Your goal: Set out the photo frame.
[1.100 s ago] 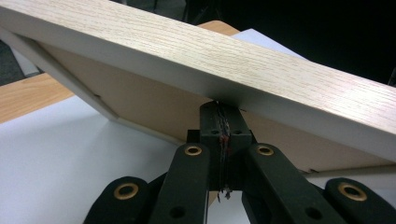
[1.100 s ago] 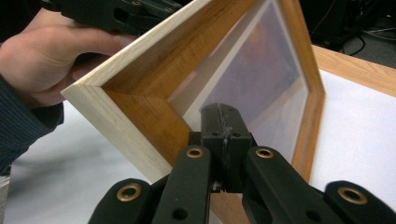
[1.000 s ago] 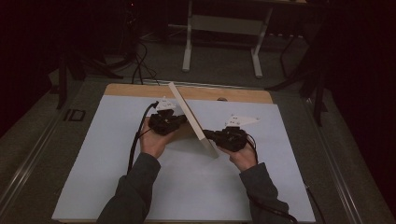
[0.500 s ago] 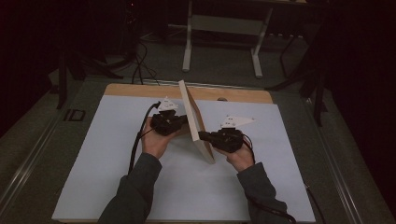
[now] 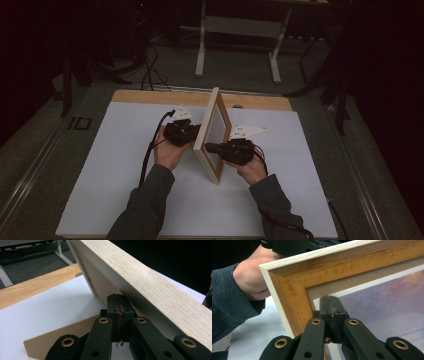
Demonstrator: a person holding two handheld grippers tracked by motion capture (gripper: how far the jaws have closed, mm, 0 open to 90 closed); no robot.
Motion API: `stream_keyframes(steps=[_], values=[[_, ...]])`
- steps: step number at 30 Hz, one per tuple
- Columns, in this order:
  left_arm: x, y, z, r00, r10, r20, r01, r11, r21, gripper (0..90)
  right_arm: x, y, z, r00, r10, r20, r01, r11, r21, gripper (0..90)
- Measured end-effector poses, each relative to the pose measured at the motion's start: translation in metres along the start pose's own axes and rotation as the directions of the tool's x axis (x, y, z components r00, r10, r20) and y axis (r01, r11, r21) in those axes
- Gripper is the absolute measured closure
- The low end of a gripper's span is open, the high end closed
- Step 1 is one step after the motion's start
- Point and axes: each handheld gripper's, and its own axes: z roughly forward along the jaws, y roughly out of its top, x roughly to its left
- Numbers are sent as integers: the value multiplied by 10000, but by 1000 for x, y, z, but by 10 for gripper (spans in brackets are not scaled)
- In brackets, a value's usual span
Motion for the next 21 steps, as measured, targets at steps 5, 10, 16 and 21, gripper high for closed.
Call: stream_keyframes(steps=[5, 10, 16, 21], values=[[2, 0, 0, 9999, 1, 100, -1, 10000, -33, 900, 0, -1, 1, 10000, 64, -3, -64, 10000, -69, 899], [6, 2, 1, 9995, 174, 250, -173, 9998, -60, 900, 0, 1, 3, 9999, 86, 60, -85, 9999, -74, 899], [13, 3, -1, 9990, 275, 358, -275, 9996, -18, 900, 0, 2, 8, 9999, 150, 66, -149, 9998, -165, 898], [16, 3, -4, 9996, 41, 262, -40, 10000, -33, 900, 0, 4, 13, 9998, 150, 162, -147, 9998, -157, 898]])
